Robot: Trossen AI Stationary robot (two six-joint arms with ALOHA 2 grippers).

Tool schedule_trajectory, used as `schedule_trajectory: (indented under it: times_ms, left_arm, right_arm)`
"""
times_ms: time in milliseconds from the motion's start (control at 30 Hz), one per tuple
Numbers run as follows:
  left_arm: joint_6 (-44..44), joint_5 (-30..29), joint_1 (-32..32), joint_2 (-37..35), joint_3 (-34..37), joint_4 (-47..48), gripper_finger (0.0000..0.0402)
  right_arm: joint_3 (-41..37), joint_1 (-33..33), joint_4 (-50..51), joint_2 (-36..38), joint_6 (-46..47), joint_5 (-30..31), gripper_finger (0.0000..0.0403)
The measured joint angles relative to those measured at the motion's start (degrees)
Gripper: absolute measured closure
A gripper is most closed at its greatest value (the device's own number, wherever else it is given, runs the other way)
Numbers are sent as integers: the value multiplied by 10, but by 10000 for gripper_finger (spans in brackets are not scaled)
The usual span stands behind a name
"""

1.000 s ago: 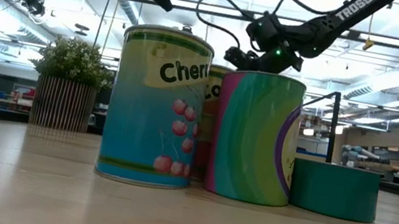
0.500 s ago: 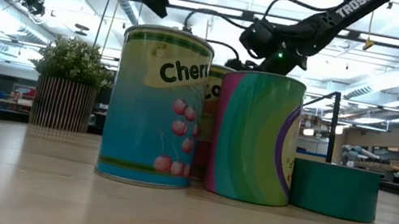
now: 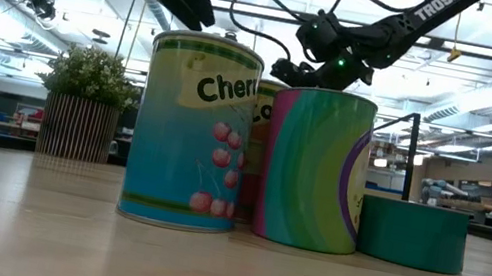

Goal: Pick and place cans onto a shelf
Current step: Put the canned pineapple on the shelf, then put the canned cherries on the shelf

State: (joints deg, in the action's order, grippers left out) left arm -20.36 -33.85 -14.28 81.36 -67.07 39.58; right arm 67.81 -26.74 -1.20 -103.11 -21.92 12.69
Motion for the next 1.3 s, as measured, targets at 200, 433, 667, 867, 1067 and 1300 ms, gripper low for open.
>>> schedule_trajectory:
  times_ms: [200, 433, 667, 867, 1067, 1300]
  left_arm:
    - [0, 0, 0, 0, 0, -4, 14]
    - [0, 6, -4, 0, 0, -1, 14]
    - [-19, 107, -11, 0, 0, 25, 14]
    - [-78, 233, -23, 0, 0, 64, 14]
    - [-91, 179, -80, 19, 0, 40, 14]
    - [-126, 97, -121, 53, 0, 35, 14]
  right_arm:
    - [0, -5, -40, 0, -1, -17, 27]
    - [0, 5, -5, 6, -35, 37, 27]
    - [5, 54, 156, 58, 19, 1, 27]
    - [5, 131, 230, 119, 91, -125, 27]
    - [5, 235, 235, 148, 106, -139, 27]
    - [5, 337, 210, 130, 142, -118, 27]
